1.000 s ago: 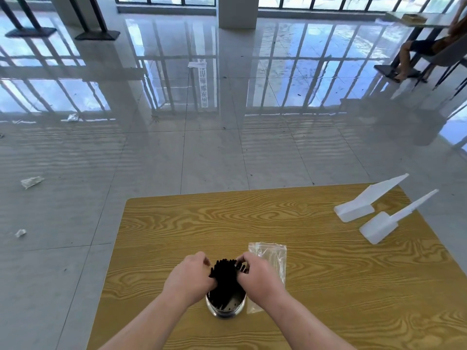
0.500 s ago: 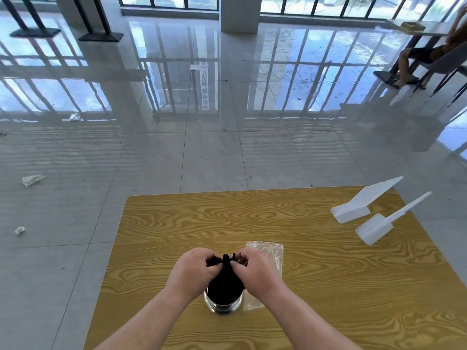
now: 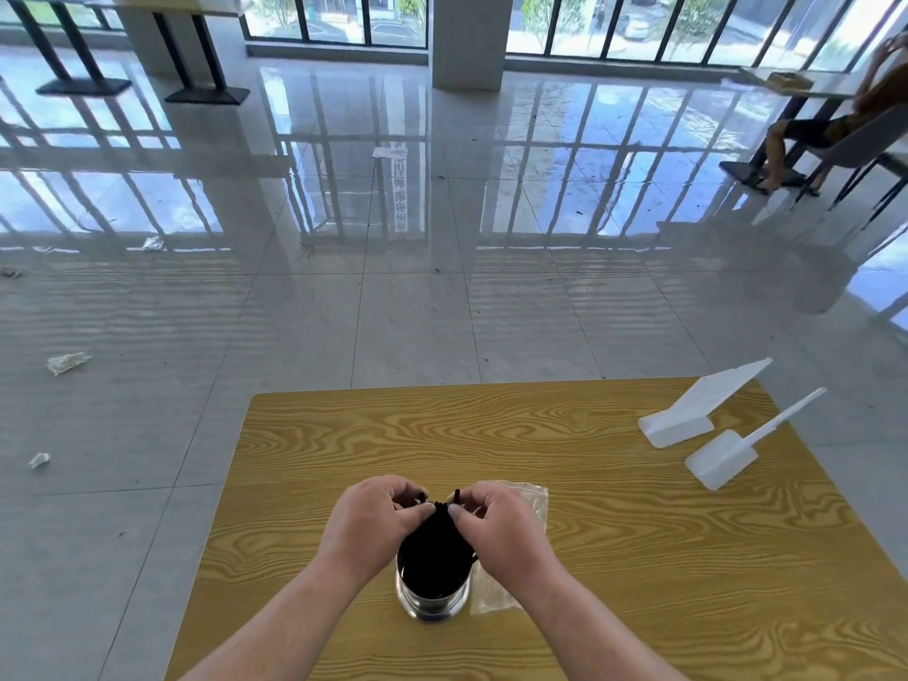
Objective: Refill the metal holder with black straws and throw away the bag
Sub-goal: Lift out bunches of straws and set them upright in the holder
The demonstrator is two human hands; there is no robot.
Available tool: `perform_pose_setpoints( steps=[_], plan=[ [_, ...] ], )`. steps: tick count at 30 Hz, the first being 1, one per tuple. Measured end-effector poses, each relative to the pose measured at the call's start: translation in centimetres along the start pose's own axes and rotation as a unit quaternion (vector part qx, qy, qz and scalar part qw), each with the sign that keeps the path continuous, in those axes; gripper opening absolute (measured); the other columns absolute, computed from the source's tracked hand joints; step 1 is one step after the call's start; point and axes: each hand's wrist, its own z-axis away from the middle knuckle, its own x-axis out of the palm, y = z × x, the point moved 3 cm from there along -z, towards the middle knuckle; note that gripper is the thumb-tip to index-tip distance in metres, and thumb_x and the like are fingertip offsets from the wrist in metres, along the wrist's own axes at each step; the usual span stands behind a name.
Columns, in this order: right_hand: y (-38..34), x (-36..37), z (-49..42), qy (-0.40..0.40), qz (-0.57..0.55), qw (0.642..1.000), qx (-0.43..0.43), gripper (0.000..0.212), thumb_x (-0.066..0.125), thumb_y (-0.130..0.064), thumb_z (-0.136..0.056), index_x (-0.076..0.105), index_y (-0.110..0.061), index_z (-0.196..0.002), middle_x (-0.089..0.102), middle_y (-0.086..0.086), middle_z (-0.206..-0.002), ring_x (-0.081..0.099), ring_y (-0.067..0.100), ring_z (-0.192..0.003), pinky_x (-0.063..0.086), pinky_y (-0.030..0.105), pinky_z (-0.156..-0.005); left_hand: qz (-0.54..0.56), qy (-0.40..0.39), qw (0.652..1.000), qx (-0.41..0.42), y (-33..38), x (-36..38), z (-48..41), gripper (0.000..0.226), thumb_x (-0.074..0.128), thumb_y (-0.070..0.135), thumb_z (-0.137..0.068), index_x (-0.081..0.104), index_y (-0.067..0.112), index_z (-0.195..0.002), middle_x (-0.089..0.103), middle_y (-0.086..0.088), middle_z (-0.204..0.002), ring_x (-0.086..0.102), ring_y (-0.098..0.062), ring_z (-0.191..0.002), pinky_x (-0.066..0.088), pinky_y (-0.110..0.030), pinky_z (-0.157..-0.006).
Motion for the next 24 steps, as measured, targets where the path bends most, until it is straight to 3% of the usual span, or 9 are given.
perform_pose_setpoints(
  steps=[6, 12, 15, 20, 24],
  plan=[
    [-0.5, 0.0, 0.2, -0.006, 0.006, 1.0, -0.004, 0.013, 0.072, -0.039, -0.092, 0.082, -0.033, -0.098, 0.074, -0.014, -0.095, 0.069, 0.002, -0.084, 0.056, 0.019, -0.072, 0.023, 0.017, 0.999, 0.019, 1.0, -0.6, 0.2, 0.015, 0.089, 0.033, -0.086, 0.079, 0.043, -0.083, 0.08, 0.024, -0.082, 0.07, 0.012, -0.078, 0.05, -0.011, -0.069],
    [-2.4, -0.2, 0.9, -0.019, -0.062, 0.998, -0.005, 0.016, 0.071, -0.04, -0.092, 0.078, -0.053, -0.085, 0.075, -0.014, -0.084, 0.072, -0.004, -0.074, 0.052, 0.013, -0.058, 0.063, 0.006, 0.997, 0.049, 2.5, -1.0, 0.5, 0.008, 0.092, 0.032, -0.084, 0.085, 0.036, -0.085, 0.08, 0.026, -0.084, 0.076, 0.003, -0.079, 0.057, -0.015, -0.07],
    [-3.2, -0.6, 1.0, -0.025, -0.072, 0.997, -0.017, 0.015, 0.07, -0.038, -0.094, 0.08, -0.046, -0.088, 0.074, -0.014, -0.077, 0.068, -0.005, -0.066, 0.049, 0.014, -0.056, 0.069, -0.001, 0.995, 0.072, 3.8, -1.2, 0.6, 0.013, 0.091, 0.03, -0.085, 0.085, 0.041, -0.082, 0.08, 0.026, -0.083, 0.076, 0.004, -0.08, 0.058, -0.016, -0.07],
    [-4.2, -1.9, 0.8, 0.006, -0.052, 0.997, -0.06, 0.012, 0.071, -0.035, -0.098, 0.079, -0.042, -0.092, 0.074, -0.009, -0.091, 0.068, 0.005, -0.08, 0.056, 0.022, -0.069, 0.079, 0.028, 0.99, 0.114, 5.7, -2.2, 0.5, 0.022, 0.094, 0.025, -0.082, 0.083, 0.044, -0.077, 0.079, 0.029, -0.085, 0.074, 0.003, -0.082, 0.053, -0.01, -0.072],
    [-5.4, -2.9, 0.7, 0.021, -0.07, 0.993, -0.09, 0.016, 0.066, -0.034, -0.098, 0.079, -0.037, -0.089, 0.069, -0.017, -0.067, 0.055, -0.001, -0.054, 0.04, 0.017, -0.051, 0.1, 0.045, 0.985, 0.135, 7.2, -3.0, 0.1, 0.024, 0.093, 0.024, -0.083, 0.084, 0.046, -0.079, 0.08, 0.025, -0.085, 0.075, 0.002, -0.083, 0.054, -0.011, -0.074]
  ],
)
